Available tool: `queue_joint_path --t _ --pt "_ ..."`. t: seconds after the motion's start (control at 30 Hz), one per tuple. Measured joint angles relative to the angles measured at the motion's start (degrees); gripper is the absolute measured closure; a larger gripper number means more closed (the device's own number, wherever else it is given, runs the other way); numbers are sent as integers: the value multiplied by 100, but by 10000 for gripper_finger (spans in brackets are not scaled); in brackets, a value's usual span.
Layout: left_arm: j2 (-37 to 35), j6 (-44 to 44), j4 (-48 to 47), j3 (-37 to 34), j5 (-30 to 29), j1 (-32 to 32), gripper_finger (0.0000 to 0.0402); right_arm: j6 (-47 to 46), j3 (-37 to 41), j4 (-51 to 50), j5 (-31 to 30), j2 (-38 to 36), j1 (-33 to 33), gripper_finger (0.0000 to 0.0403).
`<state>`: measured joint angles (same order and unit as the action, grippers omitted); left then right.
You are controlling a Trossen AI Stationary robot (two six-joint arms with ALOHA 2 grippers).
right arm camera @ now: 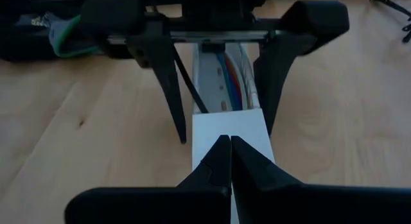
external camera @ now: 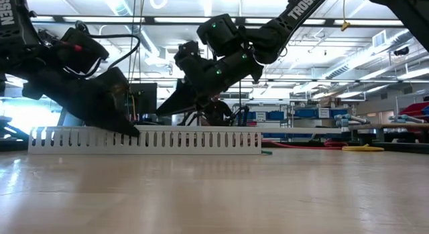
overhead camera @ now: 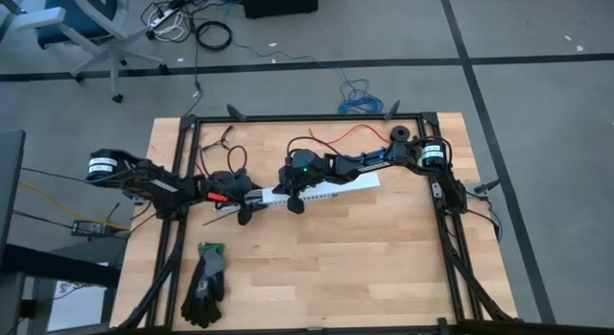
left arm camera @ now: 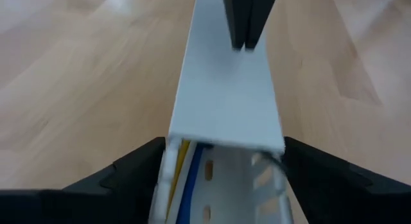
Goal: Ziptie cables
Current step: Close the cable duct
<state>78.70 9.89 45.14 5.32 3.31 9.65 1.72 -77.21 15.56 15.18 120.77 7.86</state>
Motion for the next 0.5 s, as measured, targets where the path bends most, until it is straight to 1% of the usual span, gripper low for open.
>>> queue_joint_path --t 0.13,0.33,0.5 --pt "-498 118 -828 -13 15 0 87 -2 0 -38 0 0 0 403" --pt "-1573 268 -2383 -22 44 -2 88 -3 0 -47 0 0 20 403" --pt "-2386 280 -2921 -24 43 -2 88 33 0 -190 0 0 24 403"
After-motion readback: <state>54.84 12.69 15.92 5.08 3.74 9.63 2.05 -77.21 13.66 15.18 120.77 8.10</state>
